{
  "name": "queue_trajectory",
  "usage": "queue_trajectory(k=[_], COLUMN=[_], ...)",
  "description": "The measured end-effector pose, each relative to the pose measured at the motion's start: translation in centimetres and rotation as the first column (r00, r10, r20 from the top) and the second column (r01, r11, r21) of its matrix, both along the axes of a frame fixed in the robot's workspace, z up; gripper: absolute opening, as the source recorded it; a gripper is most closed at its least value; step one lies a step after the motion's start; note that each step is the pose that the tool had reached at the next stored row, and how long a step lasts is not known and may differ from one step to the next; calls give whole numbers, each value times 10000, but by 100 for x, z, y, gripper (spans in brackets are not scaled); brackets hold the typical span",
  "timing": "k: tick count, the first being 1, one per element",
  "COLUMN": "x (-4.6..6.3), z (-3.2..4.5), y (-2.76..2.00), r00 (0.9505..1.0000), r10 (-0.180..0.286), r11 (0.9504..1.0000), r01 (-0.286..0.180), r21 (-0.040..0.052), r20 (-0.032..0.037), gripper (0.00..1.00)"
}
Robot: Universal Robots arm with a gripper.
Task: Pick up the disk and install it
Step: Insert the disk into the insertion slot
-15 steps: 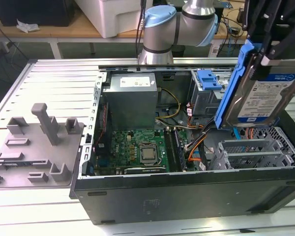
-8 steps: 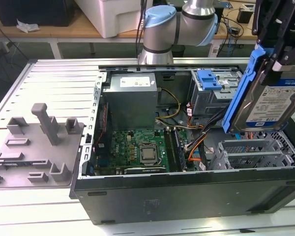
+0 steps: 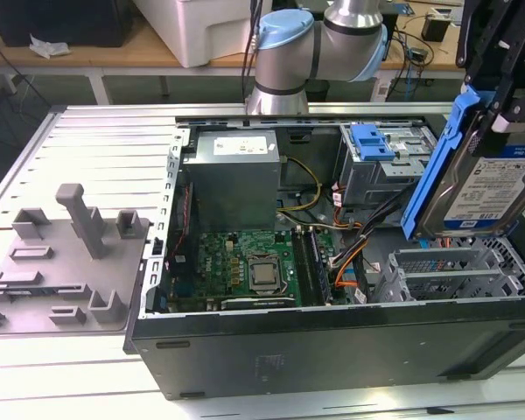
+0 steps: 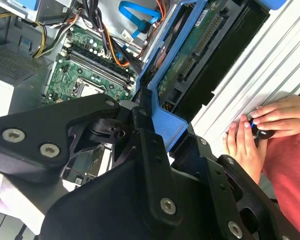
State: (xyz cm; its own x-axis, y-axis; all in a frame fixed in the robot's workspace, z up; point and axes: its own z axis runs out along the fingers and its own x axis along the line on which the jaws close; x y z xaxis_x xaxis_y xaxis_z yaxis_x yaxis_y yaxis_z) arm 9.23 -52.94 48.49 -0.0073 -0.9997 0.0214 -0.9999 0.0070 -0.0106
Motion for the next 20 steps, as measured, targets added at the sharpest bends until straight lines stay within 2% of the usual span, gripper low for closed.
queue_trajectory(k=[7,20], x=[4,2], z=[-23,-30], y=[-11,-11], r00=[9997,9995], r10=[-261,-301], r11=[9997,9995], r01=[261,301], r21=[3,4], r20=[7,20], gripper=[37,37])
